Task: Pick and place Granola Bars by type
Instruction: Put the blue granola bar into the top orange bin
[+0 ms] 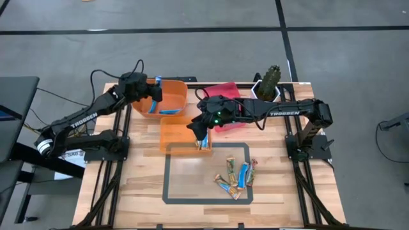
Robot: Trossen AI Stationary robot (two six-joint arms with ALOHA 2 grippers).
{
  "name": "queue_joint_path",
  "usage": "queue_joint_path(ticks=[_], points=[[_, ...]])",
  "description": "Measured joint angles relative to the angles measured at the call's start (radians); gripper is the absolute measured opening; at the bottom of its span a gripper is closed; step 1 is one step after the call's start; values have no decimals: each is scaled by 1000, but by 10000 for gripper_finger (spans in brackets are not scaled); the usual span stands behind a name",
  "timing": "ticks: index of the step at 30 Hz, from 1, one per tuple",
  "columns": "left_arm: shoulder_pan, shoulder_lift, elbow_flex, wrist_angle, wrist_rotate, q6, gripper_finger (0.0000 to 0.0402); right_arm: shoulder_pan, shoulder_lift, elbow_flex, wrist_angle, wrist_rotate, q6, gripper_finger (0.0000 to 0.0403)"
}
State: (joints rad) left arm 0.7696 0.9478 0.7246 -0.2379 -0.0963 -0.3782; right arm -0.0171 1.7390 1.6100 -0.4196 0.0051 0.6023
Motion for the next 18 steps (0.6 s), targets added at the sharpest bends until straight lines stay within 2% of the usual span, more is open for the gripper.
queue_joint_path(ticks=[14,18], points=[[29,3,-2,-33,2,6,16,-13,0,0,-8,0,1,198],[29,4,-40,-39,2,3,16,-13,0,0,-8,0,1,197]])
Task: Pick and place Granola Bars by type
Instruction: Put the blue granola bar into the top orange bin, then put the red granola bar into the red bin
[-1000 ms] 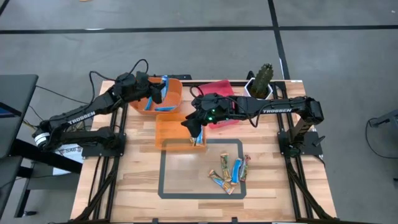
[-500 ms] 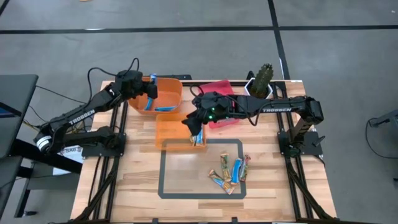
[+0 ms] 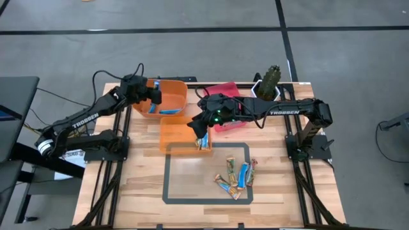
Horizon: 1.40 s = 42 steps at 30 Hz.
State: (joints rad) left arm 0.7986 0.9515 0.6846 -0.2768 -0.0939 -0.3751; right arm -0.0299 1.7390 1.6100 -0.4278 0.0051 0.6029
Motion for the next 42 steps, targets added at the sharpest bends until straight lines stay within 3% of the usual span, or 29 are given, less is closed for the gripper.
queue_joint_path(ticks=[14,23,42], points=[[0,0,-84,5,-55,-12,17,0,0,0,1,0,0,196],[2,0,-84,5,-126,-12,40,0,0,0,1,0,0,199],[24,80,-84,6,-48,3,44,0,0,0,1,0,0,196]])
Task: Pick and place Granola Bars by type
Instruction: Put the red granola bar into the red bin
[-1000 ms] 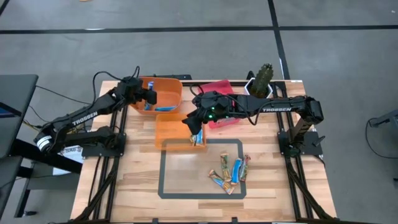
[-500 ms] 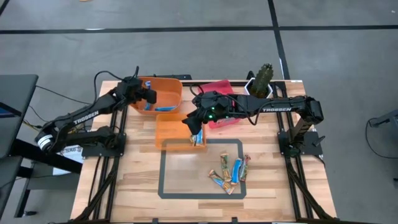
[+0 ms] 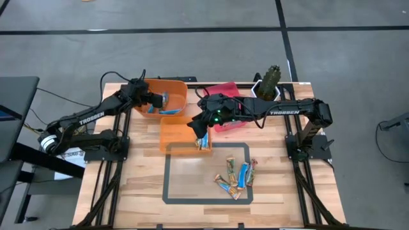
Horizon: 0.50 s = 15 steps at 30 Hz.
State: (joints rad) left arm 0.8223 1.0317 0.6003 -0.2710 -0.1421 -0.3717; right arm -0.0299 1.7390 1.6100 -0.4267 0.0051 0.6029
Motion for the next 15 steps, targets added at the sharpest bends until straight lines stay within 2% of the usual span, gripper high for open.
queue_joint_path(ticks=[7,15], points=[[0,-9,0,0,40,0,44,0,0,0,0,0,0,199],[-2,-105,35,13,205,26,44,0,0,0,0,0,-8,194]])
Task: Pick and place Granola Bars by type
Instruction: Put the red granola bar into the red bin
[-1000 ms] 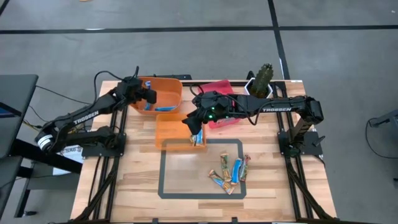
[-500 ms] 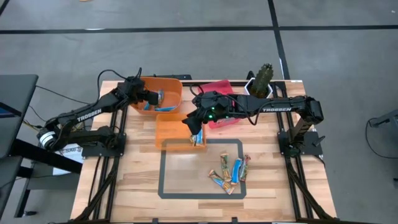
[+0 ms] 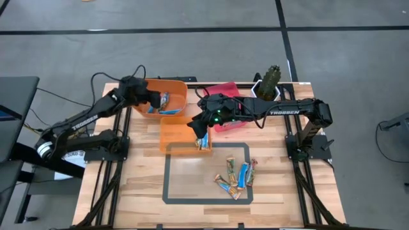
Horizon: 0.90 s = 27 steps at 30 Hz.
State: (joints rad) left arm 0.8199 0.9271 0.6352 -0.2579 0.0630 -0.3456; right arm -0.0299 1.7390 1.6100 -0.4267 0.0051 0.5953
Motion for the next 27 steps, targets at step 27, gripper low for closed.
queue_joint_path(ticks=[27], points=[[-362,-929,-291,64,135,-34,44,0,0,0,0,0,25,190]])
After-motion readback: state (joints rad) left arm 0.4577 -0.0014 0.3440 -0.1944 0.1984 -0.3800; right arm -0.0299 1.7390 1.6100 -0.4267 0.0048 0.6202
